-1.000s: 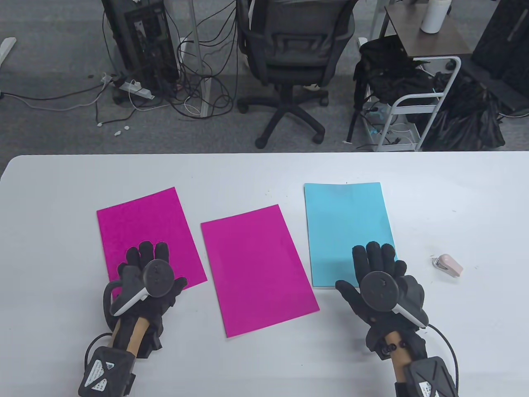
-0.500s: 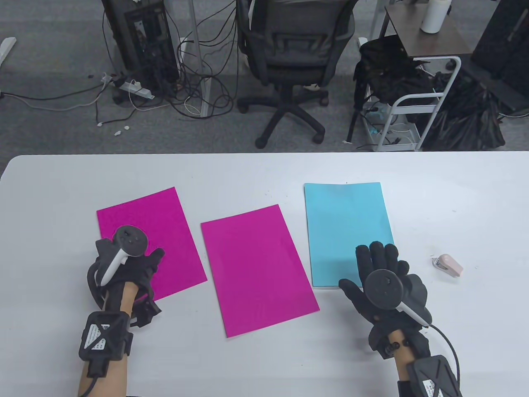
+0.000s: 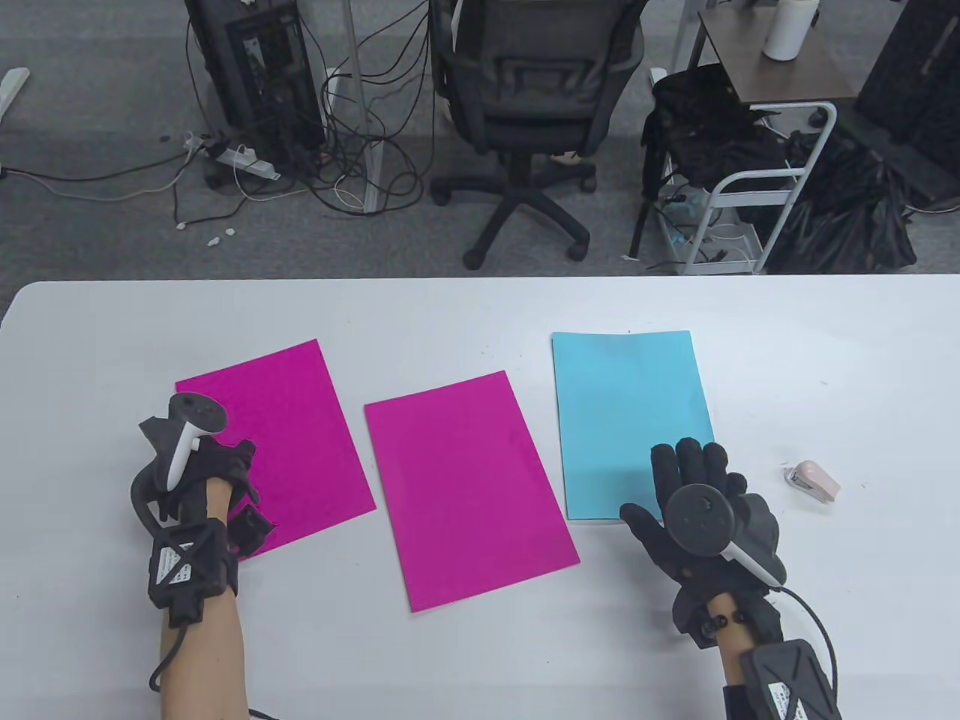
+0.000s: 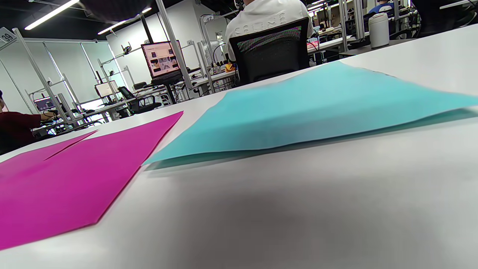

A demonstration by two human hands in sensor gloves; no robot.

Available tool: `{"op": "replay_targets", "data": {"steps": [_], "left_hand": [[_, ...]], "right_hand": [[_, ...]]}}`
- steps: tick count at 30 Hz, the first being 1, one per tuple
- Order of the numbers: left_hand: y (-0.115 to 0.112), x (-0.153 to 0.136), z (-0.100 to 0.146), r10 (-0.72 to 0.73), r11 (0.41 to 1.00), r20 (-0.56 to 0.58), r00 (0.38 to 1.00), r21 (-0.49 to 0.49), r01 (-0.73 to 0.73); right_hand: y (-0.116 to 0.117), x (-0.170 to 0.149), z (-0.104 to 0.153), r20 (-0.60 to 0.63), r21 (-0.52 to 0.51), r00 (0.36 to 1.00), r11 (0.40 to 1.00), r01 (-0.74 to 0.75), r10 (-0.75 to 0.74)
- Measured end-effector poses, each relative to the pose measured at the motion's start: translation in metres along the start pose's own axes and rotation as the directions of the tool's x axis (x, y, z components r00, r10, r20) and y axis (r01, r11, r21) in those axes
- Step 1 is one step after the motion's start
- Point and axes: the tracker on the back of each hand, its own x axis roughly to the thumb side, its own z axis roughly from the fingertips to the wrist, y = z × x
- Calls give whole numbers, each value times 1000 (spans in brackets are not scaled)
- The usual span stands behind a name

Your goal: Push down lever to staple documents

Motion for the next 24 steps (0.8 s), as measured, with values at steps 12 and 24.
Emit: {"op": "replay_targets", "data": {"steps": [12,24], "left_hand": [[-13,13,0,-65,993,-45,997,95,69],[-7,3,5,-25,989,-52,998,147,33]], "right_hand": [[-2,-2,-1,-5,6,1000,1000,4,-4],[-1,-3,-2,-7,7,1000,1000,-1,1]]}}
